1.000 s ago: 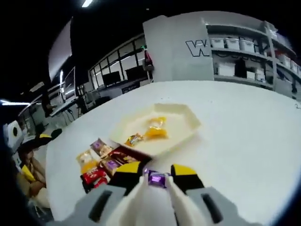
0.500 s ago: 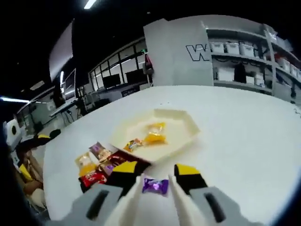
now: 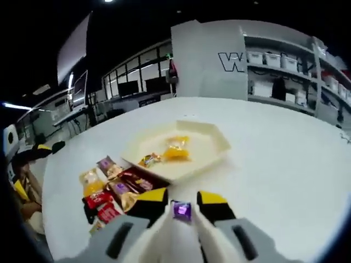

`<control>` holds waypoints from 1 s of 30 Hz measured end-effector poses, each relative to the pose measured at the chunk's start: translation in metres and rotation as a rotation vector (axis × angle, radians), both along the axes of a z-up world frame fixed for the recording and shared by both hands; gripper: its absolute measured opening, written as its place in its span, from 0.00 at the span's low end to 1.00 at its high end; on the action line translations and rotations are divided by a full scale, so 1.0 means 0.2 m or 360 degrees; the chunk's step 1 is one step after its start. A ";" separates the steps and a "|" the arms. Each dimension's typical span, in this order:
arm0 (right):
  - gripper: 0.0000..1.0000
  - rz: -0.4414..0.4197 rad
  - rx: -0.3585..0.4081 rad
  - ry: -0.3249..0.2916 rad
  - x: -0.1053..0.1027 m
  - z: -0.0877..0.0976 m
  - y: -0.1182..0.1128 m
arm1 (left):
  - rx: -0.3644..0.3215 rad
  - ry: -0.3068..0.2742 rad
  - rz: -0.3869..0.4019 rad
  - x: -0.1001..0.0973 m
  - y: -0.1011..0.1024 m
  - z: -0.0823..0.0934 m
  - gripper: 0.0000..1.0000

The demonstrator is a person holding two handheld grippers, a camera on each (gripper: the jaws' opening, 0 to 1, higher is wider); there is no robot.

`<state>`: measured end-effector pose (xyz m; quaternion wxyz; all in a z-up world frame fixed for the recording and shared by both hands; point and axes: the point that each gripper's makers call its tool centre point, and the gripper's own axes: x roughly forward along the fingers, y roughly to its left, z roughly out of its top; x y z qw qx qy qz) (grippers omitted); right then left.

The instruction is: Place the target food into the container with the food tongs after gripping and lifting it, then release it inside without dropping or visibly crushing the food.

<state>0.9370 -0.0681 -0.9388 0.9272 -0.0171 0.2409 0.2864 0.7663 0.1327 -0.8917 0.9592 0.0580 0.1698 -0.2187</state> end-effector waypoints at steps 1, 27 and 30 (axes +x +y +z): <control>0.14 -0.0013 0.0017 0.0013 0.00 0.00 0.00 | 0.0008 0.0000 -0.0004 0.00 0.00 0.00 0.89; 0.16 0.0020 0.0290 -0.0076 0.01 0.34 0.07 | -0.0073 0.0009 0.0051 0.02 -0.01 0.00 0.99; 0.16 0.0030 0.0288 -0.0090 0.02 0.36 0.08 | -0.0084 0.0022 0.0052 0.02 -0.01 -0.01 0.99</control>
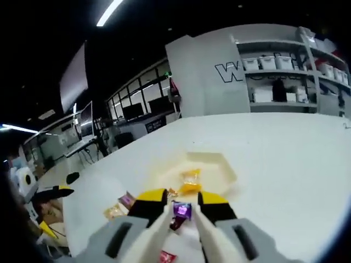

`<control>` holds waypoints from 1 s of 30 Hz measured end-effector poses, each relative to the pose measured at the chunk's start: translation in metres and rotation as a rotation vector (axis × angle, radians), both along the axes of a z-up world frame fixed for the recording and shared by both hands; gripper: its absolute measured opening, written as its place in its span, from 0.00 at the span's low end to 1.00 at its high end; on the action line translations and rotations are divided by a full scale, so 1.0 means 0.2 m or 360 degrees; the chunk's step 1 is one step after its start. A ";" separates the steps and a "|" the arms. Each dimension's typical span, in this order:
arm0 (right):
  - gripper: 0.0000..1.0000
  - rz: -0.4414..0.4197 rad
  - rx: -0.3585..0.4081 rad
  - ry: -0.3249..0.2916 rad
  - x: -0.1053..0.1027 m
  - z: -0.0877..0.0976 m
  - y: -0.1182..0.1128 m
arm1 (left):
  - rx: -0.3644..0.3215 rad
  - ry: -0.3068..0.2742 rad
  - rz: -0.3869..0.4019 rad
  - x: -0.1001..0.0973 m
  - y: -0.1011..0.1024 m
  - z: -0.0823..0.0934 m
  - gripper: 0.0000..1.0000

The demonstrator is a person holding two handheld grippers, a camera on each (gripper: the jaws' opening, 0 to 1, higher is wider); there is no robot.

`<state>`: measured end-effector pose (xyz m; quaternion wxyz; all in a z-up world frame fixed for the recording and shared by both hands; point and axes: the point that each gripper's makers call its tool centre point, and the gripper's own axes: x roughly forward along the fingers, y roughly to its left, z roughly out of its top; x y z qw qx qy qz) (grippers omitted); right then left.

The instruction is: Place the target food into the container with the food tongs after gripping and lifting it, then release it inside without dropping or visibly crushing the food.

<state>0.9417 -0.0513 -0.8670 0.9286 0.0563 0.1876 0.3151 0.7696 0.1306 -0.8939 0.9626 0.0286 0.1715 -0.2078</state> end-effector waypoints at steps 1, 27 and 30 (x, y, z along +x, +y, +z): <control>0.16 0.0001 -0.0001 -0.0003 0.00 0.00 0.00 | 0.0003 0.0001 -0.0002 0.00 0.00 0.00 0.99; 0.23 0.0047 -0.0037 -0.0140 0.09 0.12 0.11 | 0.0120 0.0020 -0.0034 -0.03 0.01 -0.01 0.99; 0.23 0.0049 -0.0047 -0.0145 0.09 0.12 0.10 | 0.0125 0.0024 -0.0037 -0.03 0.01 -0.01 0.99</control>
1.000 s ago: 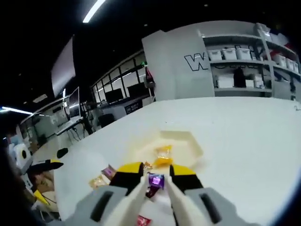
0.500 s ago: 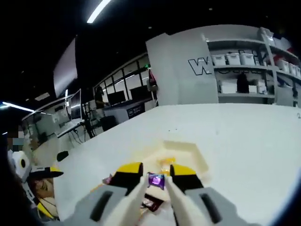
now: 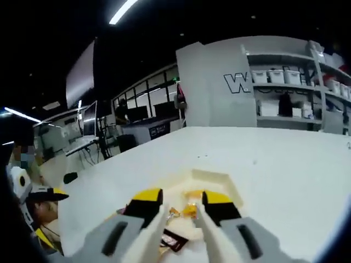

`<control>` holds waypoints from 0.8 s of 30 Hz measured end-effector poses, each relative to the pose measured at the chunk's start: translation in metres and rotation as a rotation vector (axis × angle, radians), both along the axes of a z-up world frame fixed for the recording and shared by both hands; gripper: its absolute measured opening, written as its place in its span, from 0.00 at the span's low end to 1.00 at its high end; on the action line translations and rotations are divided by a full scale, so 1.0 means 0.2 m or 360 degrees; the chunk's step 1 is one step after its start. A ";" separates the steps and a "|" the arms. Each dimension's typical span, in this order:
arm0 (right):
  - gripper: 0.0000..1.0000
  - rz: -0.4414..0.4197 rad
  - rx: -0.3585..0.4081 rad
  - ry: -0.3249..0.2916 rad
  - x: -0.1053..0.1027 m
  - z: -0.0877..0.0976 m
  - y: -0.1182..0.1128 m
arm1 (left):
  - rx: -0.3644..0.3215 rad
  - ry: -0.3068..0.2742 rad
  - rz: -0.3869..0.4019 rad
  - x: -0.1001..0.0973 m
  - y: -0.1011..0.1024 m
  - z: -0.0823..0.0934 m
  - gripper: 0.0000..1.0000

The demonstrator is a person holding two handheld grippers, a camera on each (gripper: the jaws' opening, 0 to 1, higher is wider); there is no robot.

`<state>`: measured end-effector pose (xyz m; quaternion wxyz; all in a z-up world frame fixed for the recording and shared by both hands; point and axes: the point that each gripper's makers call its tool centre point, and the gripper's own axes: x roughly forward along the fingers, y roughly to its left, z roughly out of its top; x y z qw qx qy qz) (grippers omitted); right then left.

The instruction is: Place the target food into the container with the food tongs after gripping and lifting it, then release it inside without dropping or visibly crushing the food.

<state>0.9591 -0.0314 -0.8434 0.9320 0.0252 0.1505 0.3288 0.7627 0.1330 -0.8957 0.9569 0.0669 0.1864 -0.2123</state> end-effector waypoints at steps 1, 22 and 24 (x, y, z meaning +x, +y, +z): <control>0.23 -0.0002 0.0004 0.0000 0.00 0.00 0.00 | 0.0006 -0.0002 0.0000 0.00 0.00 0.00 0.99; 0.23 -0.0001 0.0022 0.0057 -0.13 -0.05 -0.06 | -0.0036 0.0028 -0.0011 0.00 -0.02 -0.01 0.98; 0.23 0.0005 0.0029 0.0073 -0.15 -0.07 -0.06 | -0.0038 0.0024 -0.0013 0.00 -0.02 -0.01 0.98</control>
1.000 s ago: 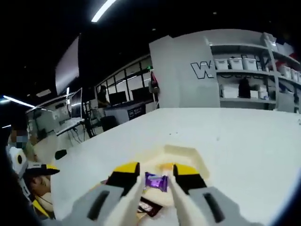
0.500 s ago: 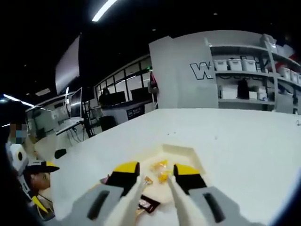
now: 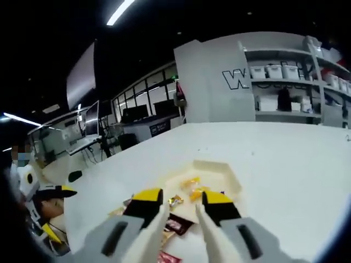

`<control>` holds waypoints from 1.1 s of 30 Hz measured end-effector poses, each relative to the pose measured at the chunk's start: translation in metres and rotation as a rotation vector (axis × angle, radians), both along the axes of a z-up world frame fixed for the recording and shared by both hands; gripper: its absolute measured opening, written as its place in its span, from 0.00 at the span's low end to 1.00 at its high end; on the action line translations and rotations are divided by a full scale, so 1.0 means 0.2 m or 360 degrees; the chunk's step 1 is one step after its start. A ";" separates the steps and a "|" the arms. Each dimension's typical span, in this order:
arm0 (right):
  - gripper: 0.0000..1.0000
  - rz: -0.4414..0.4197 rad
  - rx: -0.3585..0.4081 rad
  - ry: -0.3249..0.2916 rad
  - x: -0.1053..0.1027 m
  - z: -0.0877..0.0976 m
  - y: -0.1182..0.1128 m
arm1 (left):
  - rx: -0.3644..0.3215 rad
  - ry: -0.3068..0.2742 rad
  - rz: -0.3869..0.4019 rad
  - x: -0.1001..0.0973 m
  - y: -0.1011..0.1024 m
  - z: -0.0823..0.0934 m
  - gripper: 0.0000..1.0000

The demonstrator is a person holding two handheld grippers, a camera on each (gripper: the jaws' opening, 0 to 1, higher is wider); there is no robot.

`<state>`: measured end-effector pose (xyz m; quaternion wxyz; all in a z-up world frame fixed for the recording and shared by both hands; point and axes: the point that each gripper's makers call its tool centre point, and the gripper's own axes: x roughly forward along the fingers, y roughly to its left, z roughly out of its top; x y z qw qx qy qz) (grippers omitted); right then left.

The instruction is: Place the target food into the container with the food tongs after gripping and lifting it, then release it inside without dropping or visibly crushing the food.

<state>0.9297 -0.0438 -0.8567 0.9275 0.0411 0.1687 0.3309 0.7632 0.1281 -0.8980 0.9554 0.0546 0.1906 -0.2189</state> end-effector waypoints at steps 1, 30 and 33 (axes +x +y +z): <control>0.23 0.0004 0.0003 0.0010 -0.01 -0.01 0.00 | -0.0002 -0.0001 0.0000 0.00 0.00 0.00 0.98; 0.23 0.0207 -0.0013 0.0217 -0.23 -0.27 0.08 | -0.0032 -0.0037 0.0016 -0.01 -0.01 0.04 0.96; 0.24 0.0264 -0.0083 0.0190 -0.27 -0.31 0.10 | -0.0034 -0.0033 0.0017 -0.01 0.00 0.04 0.96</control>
